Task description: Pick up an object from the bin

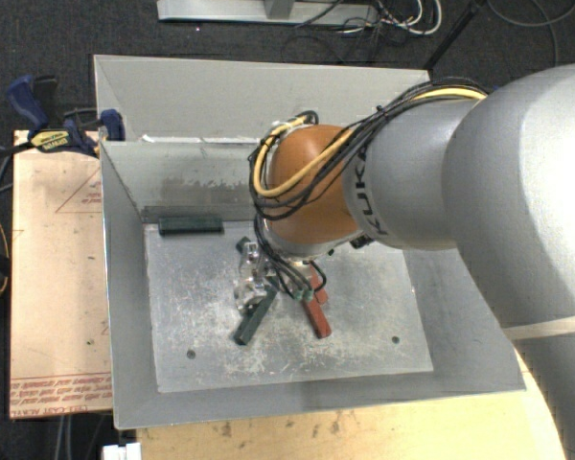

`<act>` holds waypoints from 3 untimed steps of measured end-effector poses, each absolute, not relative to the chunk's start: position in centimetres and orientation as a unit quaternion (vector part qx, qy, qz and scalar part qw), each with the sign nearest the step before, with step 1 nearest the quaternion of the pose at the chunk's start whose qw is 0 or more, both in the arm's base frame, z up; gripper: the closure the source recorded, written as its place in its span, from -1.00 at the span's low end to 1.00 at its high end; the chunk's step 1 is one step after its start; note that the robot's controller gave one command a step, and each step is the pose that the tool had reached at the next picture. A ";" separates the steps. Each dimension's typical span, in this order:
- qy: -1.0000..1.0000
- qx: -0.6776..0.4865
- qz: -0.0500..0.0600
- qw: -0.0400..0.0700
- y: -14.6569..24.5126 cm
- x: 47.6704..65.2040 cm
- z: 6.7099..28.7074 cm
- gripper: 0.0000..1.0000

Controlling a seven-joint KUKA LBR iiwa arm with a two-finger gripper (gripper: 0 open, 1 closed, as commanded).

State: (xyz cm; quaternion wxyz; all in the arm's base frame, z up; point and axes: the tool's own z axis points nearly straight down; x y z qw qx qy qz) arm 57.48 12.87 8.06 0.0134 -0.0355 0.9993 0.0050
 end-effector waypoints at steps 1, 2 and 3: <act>0.999 -0.035 0.005 0.013 12.8 57.4 8.0 1.00; 1.000 -0.027 0.002 0.002 13.5 57.1 7.9 -1.00; 1.000 -0.026 0.002 0.003 13.5 57.1 7.9 -1.00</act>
Offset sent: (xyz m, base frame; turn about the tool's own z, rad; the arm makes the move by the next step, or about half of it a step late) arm -0.0060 0.0040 -0.0051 0.0188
